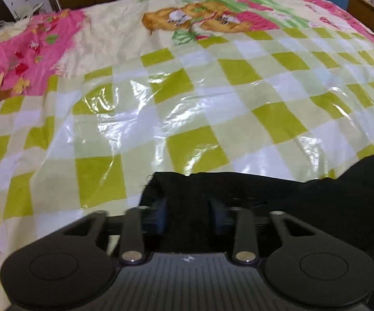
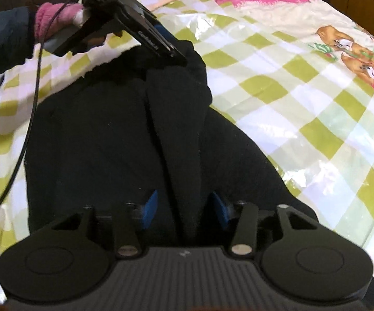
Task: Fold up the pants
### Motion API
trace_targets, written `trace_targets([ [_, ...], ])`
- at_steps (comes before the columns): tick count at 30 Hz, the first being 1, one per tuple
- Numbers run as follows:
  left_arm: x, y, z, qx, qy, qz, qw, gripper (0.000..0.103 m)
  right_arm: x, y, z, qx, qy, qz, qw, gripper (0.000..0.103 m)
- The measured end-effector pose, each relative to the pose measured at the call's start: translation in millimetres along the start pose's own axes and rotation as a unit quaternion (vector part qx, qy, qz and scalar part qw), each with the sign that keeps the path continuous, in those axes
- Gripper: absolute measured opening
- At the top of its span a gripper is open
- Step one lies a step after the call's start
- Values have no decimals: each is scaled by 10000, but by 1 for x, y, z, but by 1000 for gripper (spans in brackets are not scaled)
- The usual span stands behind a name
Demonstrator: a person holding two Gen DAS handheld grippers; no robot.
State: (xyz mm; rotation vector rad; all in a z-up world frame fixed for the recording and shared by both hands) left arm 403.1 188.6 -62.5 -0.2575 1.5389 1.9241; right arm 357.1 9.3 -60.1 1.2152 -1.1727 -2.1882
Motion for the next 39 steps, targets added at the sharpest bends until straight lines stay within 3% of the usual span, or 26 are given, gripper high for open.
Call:
trace_targets([
  [1,0,6,0,8,65,-43,10000,32,0,-1,1,60,3,63,10000,7],
  [7,6,74,26,200,829,-678,9940,28,-8,31,23,24,17,-343,9994,6],
  [11,42,127,40,403,1244,-954,9868,28,-9,56,47,-57,26,-625,9980,6],
  [15,99,160,45,538,1688,-951,9796,29,7,61,80,-375,-44,-698,9968,6],
  [16,114,162,45,545,1759,-879,9790,29,11,58,87,-479,-60,-671,9966,1],
  [18,147,163,38,515,1801,-664,9801,29,24,46,107,-889,-183,-580,9942,1],
  [22,193,147,30,320,1931,-231,9804,29,43,13,128,-752,121,-233,9968,1],
  [26,208,146,31,67,2075,-238,9779,29,42,1,134,-180,853,-239,9959,12],
  [28,203,152,31,-364,1714,-386,9838,34,37,1,134,2,1027,-279,9943,21],
  [32,189,159,10,-1004,247,-731,9919,42,31,-12,129,412,1490,-190,9878,29],
  [34,185,161,-4,-1289,-495,-921,9861,50,28,-24,128,400,1606,-134,9861,30],
  [37,182,156,-22,-1209,-957,-996,9830,54,28,-43,129,469,1788,-33,9828,37],
  [39,185,149,-34,-1316,-1355,-1056,9763,55,27,-53,130,568,1935,-4,9795,40],
])
Point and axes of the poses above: each gripper's, at about its wrist camera, not at the fingertips, and y roughly against the way its jaws point, z to its left, x to its underside, the point moved 7 cm from there along -y, roughly the way its jaws point, and after that the axes turned 15 degrees about -x, right-handed, at the moved point
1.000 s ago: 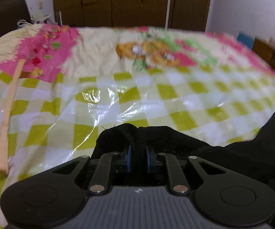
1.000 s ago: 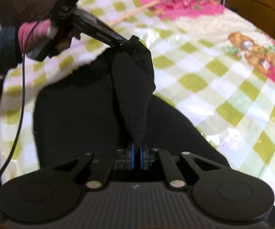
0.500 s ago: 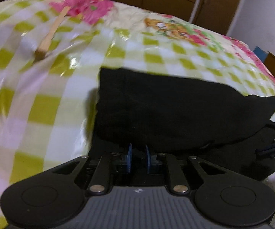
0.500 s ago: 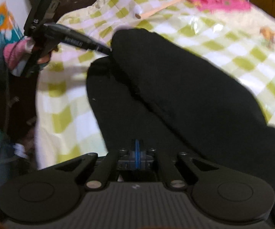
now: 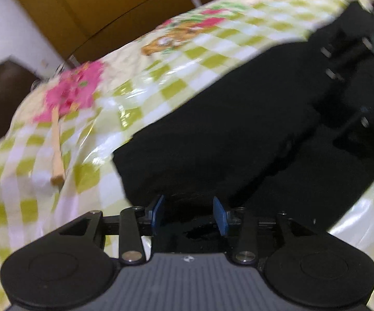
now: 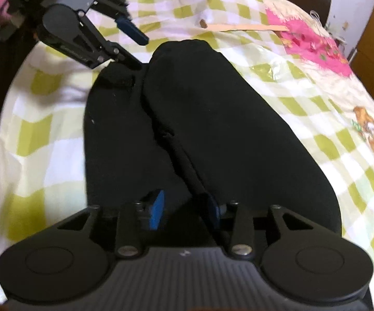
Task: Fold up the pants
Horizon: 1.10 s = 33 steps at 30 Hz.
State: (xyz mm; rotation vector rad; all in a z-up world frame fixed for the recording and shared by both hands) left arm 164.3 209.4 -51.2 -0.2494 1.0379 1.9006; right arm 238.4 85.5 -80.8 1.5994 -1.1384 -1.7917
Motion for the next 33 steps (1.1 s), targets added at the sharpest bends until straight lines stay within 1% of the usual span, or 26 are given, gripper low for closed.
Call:
trace_targets([
  [1,1,-1,-6,-40,-118,-32,9999,55,0,-5,0,13,70,46,10000,43],
  [3,2,-5,-11,-164,-205,-71,9996,56,0,-14,-1,112,143,53,9998,44],
  [5,0,-11,-10,-295,-265,-139,9991,56,-3,-16,-7,192,41,-45,9998,41],
  [6,-1,-13,-9,-450,-355,-189,9982,57,-6,-15,-10,171,-87,-96,9998,41],
  [8,-3,-19,-8,-670,-542,-253,9960,57,-11,-10,-19,108,-369,-221,9990,33],
  [9,-6,-20,-7,-654,-490,-288,9962,57,-13,-6,-23,93,-498,-282,9983,26],
  [11,-10,-19,-6,-596,-308,-363,9971,57,-18,4,-34,-56,-947,-472,9944,17],
  [12,-13,-19,-5,-595,-212,-405,9972,57,-20,9,-40,-149,-1202,-605,9908,16],
  [14,-17,-22,-4,-534,30,-370,9979,54,-23,18,-49,-225,-1554,-809,9843,13],
  [16,-20,-27,-2,-443,250,-295,9983,43,-25,21,-55,-196,-1746,-892,9804,13],
  [18,-19,-26,-1,-301,301,-230,9988,43,-27,19,-57,-162,-1661,-836,9824,14],
  [19,-17,-20,0,-261,295,-281,9988,43,-28,17,-52,-205,-1493,-727,9859,16],
  [21,-14,-6,0,-156,265,-389,9988,44,-28,17,-37,-255,-1164,-656,9907,18],
  [22,-12,0,0,-107,257,-408,9988,45,-29,16,-26,-307,-925,-627,9933,23],
  [23,-10,4,-1,-69,248,-411,9988,46,-29,14,-19,-311,-745,-578,9951,30],
  [25,-7,11,-6,-16,174,-430,9989,53,-27,4,-6,-222,-401,-444,9980,37],
  [27,-3,11,-13,-57,-6,-436,9990,54,-27,-11,0,-130,-154,-305,9993,37],
  [29,-1,10,-20,31,-52,-415,9991,54,-29,-23,-1,106,-73,-231,9996,37],
  [30,-1,10,-24,75,-58,-418,9991,55,-31,-27,-3,209,-65,-262,9994,36],
  [31,-2,10,-26,79,-68,-448,9989,57,-34,-28,-7,320,-91,-292,9990,33],
  [33,-4,10,-27,33,-34,-540,9985,60,-41,-23,-18,223,-438,-480,9976,22],
])
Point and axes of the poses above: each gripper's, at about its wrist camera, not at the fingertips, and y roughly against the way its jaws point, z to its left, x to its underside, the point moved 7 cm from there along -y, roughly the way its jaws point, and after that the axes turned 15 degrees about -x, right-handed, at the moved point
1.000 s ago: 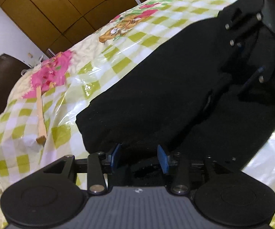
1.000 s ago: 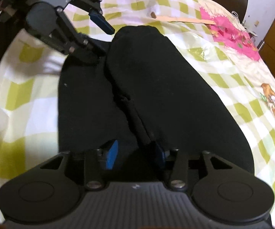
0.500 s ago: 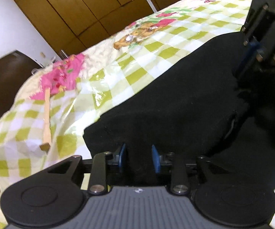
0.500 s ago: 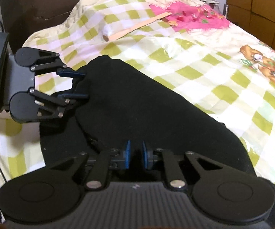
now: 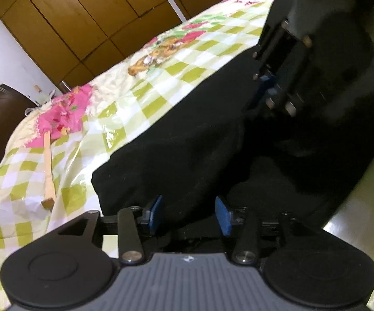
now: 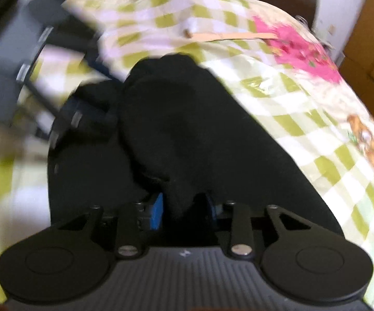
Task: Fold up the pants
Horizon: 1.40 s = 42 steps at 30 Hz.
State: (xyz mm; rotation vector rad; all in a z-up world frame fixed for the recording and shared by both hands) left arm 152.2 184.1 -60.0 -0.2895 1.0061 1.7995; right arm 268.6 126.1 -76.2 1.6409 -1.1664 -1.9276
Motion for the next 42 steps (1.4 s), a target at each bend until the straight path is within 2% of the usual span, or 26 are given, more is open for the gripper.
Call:
trace_targets([
  [1,-1,-3,0,-37,35,-26,10000,61,-4,5,-5,-92,-245,-128,9996,15],
  [3,-5,-11,2,-312,-27,-89,9995,62,-10,14,-15,-135,-499,-296,9982,14],
  [4,-6,-16,4,-398,-109,-147,9990,66,-13,16,-18,-157,-581,-353,9976,13],
  [6,-7,-24,2,-590,-389,-238,9972,73,-17,21,-24,-337,-889,-432,9945,12],
  [7,-5,-29,0,-702,-612,-253,9953,73,-18,25,-25,-406,-1006,-479,9929,12],
  [11,-3,-35,-7,-753,-873,-274,9929,73,-22,34,-34,-635,-1470,-651,9850,12],
  [12,-4,-36,-5,-865,-877,-271,9920,69,-23,36,-38,-697,-1604,-701,9821,12],
  [13,-4,-39,-1,-929,-774,-220,9924,57,-25,39,-41,-731,-1718,-773,9794,12],
  [15,-5,-46,14,-855,-316,31,9958,40,-28,46,-47,-755,-1824,-890,9763,12],
  [17,-7,-47,27,-763,55,121,9970,38,-31,53,-49,-772,-1819,-956,9756,12],
  [19,-11,-45,35,-779,76,87,9969,36,-30,53,-45,-773,-1608,-843,9803,12],
  [22,-16,-41,42,-735,143,61,9972,34,-22,44,-31,-593,-1048,-601,9909,19],
  [23,-18,-40,45,-727,181,53,9972,34,-19,39,-26,-550,-867,-491,9935,29],
  [25,-20,-38,48,-682,200,49,9975,34,-11,27,-17,-434,-498,-235,9975,38],
  [27,-20,-37,51,-679,130,62,9976,33,-3,16,-11,-146,-86,-33,9999,35],
  [28,-21,-37,51,-676,82,66,9977,32,0,11,-11,1,23,51,10000,29],
  [29,-21,-37,53,-689,28,63,9976,32,1,10,-13,-3,-38,79,10000,11],
  [30,-22,-36,55,-723,-21,51,9974,31,0,11,-17,-74,-230,64,9997,7],
  [37,-28,6,77,-918,196,-153,9955,28,-26,64,-15,-531,-759,-431,9948,7],
  [39,-15,15,71,-871,185,-96,9960,28,-28,78,-5,-682,-795,-512,9932,8],
  [42,21,9,48,-775,-97,281,9966,29,-21,79,16,-896,-821,-458,9915,8],
])
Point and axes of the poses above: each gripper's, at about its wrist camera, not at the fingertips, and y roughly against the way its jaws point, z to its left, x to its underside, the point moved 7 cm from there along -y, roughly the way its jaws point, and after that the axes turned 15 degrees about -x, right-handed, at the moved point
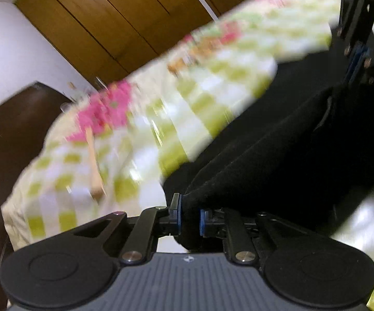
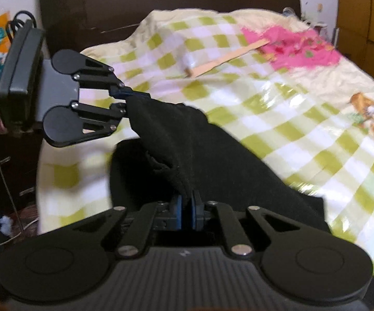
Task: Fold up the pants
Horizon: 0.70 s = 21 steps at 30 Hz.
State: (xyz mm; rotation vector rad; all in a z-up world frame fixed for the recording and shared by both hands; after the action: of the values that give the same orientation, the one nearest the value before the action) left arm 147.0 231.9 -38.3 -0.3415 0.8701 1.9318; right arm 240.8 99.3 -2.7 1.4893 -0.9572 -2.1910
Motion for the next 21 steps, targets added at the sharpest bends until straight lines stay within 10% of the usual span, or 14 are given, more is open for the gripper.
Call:
trace_targets([
  [7,34,-1,-17,-281,-149,280,9991,30,48,-70,35,-393,-100,545,9977,8],
  [16,19,2,2,-820,-563,-216,9948,33,34,-63,34,-397,-230,260,9986,8],
  [21,54,-11,-15,-632,-754,327,9946,36,40,-73,33,-362,-249,482,9979,12],
])
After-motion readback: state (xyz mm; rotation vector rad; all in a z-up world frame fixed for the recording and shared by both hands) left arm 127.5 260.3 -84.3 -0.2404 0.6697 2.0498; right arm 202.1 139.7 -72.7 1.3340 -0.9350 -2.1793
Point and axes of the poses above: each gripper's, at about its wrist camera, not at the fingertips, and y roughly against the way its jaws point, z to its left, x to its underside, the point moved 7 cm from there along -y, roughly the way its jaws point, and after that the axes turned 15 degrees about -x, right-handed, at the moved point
